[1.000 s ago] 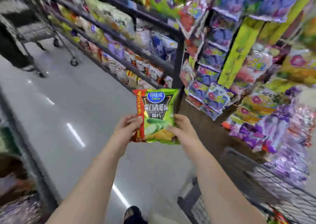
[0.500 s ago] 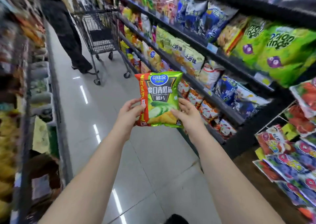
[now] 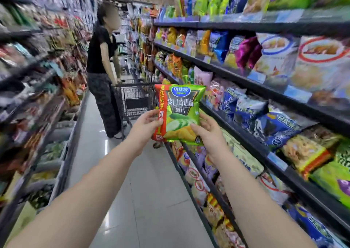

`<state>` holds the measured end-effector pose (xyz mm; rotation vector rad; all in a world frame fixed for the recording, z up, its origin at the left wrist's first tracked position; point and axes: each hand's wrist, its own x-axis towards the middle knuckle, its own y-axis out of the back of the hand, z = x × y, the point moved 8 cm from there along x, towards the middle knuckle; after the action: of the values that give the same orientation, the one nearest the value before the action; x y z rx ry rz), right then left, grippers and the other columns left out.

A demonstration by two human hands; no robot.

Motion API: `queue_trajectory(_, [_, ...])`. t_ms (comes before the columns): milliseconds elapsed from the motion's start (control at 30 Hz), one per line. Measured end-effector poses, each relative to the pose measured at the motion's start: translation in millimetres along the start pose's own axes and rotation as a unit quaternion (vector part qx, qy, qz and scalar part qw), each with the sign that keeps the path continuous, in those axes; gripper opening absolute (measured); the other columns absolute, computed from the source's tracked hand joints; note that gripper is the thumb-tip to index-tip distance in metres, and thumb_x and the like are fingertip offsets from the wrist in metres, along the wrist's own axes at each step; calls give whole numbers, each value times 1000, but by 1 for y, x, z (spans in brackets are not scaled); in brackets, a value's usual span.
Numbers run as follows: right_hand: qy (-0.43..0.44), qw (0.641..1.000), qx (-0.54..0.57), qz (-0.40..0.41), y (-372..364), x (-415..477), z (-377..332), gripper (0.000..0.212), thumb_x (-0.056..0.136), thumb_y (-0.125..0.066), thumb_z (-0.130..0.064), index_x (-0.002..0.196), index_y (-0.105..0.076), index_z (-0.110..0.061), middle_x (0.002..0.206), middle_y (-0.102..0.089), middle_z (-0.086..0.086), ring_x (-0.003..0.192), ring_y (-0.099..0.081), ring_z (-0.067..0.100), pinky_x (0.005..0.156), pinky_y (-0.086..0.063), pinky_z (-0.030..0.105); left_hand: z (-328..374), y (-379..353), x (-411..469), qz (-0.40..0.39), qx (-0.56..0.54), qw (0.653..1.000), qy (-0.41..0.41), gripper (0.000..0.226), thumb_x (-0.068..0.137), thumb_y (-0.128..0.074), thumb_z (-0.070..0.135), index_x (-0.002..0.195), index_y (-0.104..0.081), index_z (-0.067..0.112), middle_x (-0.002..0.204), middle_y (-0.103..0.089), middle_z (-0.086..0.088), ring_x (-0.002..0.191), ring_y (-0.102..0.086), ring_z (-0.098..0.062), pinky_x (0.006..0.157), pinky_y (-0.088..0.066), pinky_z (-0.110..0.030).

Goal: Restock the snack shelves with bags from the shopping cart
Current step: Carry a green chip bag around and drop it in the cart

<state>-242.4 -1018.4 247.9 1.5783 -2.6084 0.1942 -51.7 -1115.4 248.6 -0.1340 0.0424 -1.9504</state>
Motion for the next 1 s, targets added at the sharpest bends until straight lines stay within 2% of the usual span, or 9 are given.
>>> queue_trajectory(100, [7, 1000, 3, 5, -19, 69, -8, 45, 87, -69, -9, 127, -51, -20, 127, -57, 6, 108, -62, 16, 74, -54, 16, 12, 12, 71, 9, 4, 1000, -18, 36, 94, -62, 8, 129, -57, 17, 109, -70, -8, 86, -71, -19, 72, -56, -34])
queue_trajectory(167, [22, 1000, -9, 1, -34, 114, -16, 44, 86, -71, -13, 125, -51, -23, 131, -56, 6, 116, -59, 17, 89, -54, 26, 21, 20, 119, 5, -10, 1000, -25, 36, 94, -61, 8, 129, -57, 16, 108, -70, -7, 82, -70, -19, 67, -55, -33])
queue_trajectory(367, [78, 994, -66, 31, -74, 248, -52, 61, 76, -78, -32, 131, -52, -27, 132, -57, 7, 118, -57, 20, 100, -48, 41, 64, 41, 267, -48, -31, 996, -64, 37, 95, -62, 10, 130, -55, 15, 114, -69, -10, 89, -69, -23, 67, -55, -35])
queue_trajectory(500, [116, 988, -75, 70, -98, 319, -86, 48, 87, -71, -17, 128, -46, -22, 127, -55, 6, 105, -61, 18, 80, -56, 27, 103, 43, 355, -89, -37, 991, -95, 34, 95, -62, 11, 128, -54, 18, 114, -67, -9, 90, -69, -23, 62, -56, -31])
queue_trajectory(600, [142, 977, -117, 112, -102, 372, -111, 57, 81, -77, -25, 127, -44, -26, 127, -55, 6, 111, -60, 24, 89, -55, 40, 135, 29, 416, -131, -38, 983, -125, 32, 96, -61, 11, 126, -55, 19, 106, -69, -6, 78, -71, -15, 59, -55, -27])
queue_trajectory(667, [153, 970, -132, 134, -100, 403, -129, 72, 71, -81, -40, 130, -43, -27, 128, -55, 5, 112, -60, 25, 91, -54, 44, 156, 17, 452, -143, -43, 978, -145, 28, 96, -59, 8, 122, -55, 18, 96, -69, -2, 66, -69, -7, 53, -53, -23])
queue_trajectory(767, [178, 956, -154, 174, -88, 442, -157, 79, 64, -81, -44, 131, -44, -25, 124, -58, 7, 106, -63, 25, 90, -55, 48, 182, -7, 501, -159, -45, 971, -174, 27, 96, -61, 9, 121, -58, 16, 92, -68, -4, 61, -66, -3, 50, -48, -17])
queue_trajectory(900, [216, 931, -199, 217, -67, 484, -194, 60, 79, -78, -25, 127, -43, -28, 116, -58, 2, 102, -64, 26, 85, -56, 44, 209, -49, 561, -189, -65, 959, -203, 27, 95, -62, 11, 120, -59, 19, 106, -69, -10, 75, -68, -12, 56, -51, -19])
queue_trajectory(1000, [250, 910, -229, 239, -48, 512, -219, 65, 83, -75, -23, 137, -40, -27, 117, -57, -5, 101, -62, 19, 81, -56, 34, 225, -82, 600, -207, -85, 948, -225, 27, 96, -62, 13, 122, -58, 20, 109, -68, -6, 85, -68, -13, 59, -51, -18])
